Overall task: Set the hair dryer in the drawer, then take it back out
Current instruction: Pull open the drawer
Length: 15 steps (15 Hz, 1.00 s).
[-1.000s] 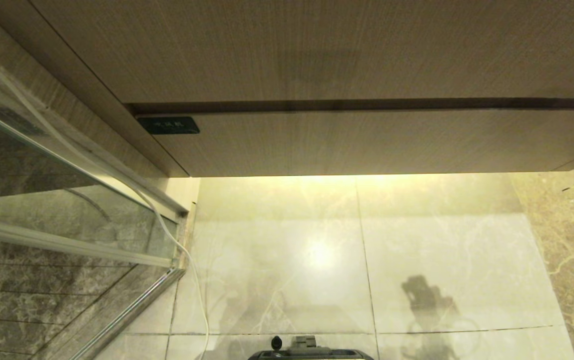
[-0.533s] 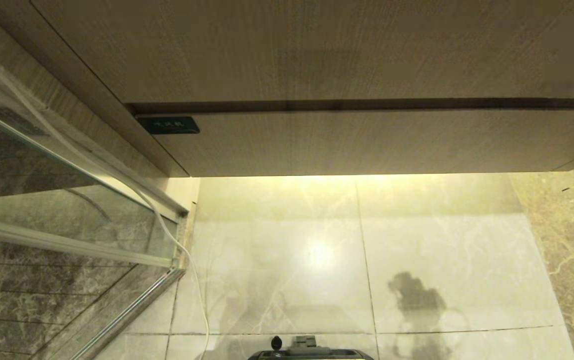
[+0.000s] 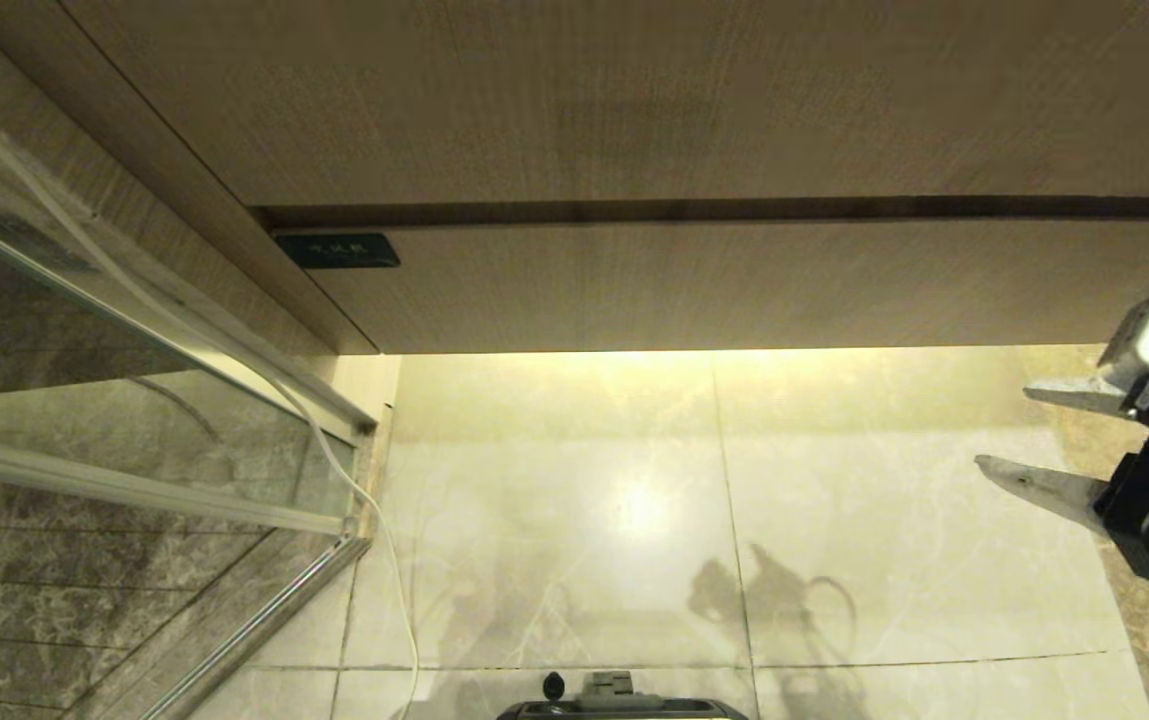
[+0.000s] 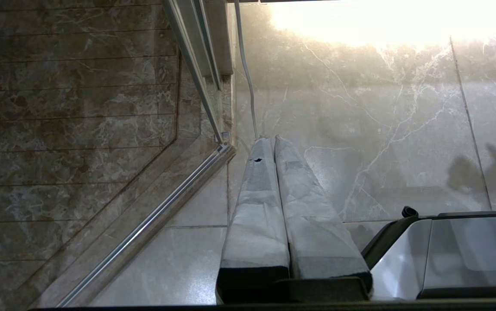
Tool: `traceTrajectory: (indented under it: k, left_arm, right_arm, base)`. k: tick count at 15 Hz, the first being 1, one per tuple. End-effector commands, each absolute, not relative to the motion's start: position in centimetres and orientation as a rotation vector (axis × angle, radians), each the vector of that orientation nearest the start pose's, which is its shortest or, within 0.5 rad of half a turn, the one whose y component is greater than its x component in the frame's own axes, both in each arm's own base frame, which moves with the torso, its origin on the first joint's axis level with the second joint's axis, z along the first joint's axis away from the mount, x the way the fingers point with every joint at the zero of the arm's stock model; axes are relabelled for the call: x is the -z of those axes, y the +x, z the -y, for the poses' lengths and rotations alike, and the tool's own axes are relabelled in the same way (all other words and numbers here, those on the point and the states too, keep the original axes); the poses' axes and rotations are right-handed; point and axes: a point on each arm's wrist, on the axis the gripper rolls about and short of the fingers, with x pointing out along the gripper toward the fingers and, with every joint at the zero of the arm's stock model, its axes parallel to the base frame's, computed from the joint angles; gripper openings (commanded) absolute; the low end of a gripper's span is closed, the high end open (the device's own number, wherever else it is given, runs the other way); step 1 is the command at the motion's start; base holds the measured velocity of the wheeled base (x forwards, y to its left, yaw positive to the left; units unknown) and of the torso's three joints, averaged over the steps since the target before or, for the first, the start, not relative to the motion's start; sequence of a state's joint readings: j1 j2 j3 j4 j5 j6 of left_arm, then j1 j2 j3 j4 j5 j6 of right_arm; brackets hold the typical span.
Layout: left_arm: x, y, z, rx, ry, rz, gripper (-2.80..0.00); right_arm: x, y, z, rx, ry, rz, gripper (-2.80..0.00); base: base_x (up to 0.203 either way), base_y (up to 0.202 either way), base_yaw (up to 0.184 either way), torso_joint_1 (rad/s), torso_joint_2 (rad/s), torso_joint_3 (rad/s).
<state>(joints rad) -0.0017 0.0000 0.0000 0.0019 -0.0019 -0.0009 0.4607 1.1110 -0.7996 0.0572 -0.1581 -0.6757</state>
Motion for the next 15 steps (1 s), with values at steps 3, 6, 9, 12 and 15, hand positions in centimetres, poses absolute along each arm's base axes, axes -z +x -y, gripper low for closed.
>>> traceTrajectory:
  k: [3, 6, 9, 12, 15]
  left_arm:
    - [-7.5, -2.3, 0.0, 0.003, -0.002, -0.002, -2.8]
    - [-7.5, -2.3, 0.0, 0.003, -0.002, -0.002, -2.8]
    - [-7.5, -2.3, 0.0, 0.003, -0.002, -0.002, -2.8]
    - [-7.5, -2.3, 0.0, 0.005, -0.002, -0.002, -2.8]
    - [-7.5, -2.3, 0.0, 0.003, -0.002, -0.002, -2.8]
  right_arm:
    - [-24.8, 17.0, -8.0, -0.332, -1.122, -0.138, 0.0]
    - [-24.3, 20.1, -9.7, -0.339, -1.135, -0.068, 0.0]
    - [-24.0, 23.7, -9.6, -0.446, -1.12, 0.018, 0.0]
    - [-24.2, 26.4, -7.8, -0.518, -1.16, 0.086, 0.0]
    - [-24.6, 27.9, -5.6, -0.545, -1.218, 0.134, 0.0]
  base:
    - [0.0, 0.0, 0.0, 0.0, 0.0, 0.0]
    - [0.0, 0.0, 0.0, 0.0, 0.0, 0.0]
    - [0.0, 0.0, 0.0, 0.0, 0.0, 0.0]
    - [0.0, 0.0, 0.0, 0.0, 0.0, 0.0]
    - [0.0, 0.0, 0.0, 0.0, 0.0, 0.0]
